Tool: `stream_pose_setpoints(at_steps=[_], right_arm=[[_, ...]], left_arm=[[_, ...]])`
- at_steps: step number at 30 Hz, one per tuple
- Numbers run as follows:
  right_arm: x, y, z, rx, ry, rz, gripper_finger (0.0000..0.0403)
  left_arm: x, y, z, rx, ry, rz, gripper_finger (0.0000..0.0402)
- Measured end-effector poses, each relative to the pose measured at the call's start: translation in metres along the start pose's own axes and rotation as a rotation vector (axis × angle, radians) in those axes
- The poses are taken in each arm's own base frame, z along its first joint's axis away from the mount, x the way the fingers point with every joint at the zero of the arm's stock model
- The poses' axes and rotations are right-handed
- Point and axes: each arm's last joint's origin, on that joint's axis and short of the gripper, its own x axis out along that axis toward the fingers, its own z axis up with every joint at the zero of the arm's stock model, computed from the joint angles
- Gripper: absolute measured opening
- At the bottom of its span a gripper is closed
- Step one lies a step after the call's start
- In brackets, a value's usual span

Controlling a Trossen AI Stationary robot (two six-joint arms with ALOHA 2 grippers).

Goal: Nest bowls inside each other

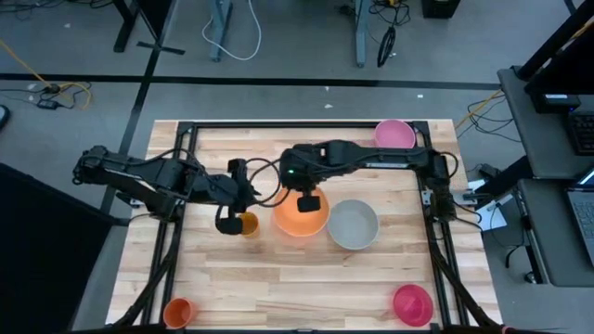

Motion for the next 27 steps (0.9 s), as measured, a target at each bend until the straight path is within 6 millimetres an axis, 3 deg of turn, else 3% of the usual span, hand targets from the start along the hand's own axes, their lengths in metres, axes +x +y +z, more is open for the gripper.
stream_pose_setpoints(at_steps=[13,22,27], right_arm=[[0.041,-0.001,0.002,0.016,0.038,0.123,0.0],[0.052,-0.004,0.004,0.017,0.018,0.126,0.0002],[0.052,-0.004,0.006,0.024,0.007,0.121,0.0035]], left_arm=[[-0.001,-0.003,-0.003,0.018,0.024,-0.006,0.0066],[-0.001,-0.003,-0.002,0.016,0.019,-0.006,0.0066],[-0.001,-0.003,-0.002,0.016,0.018,-0.007,0.0066]])
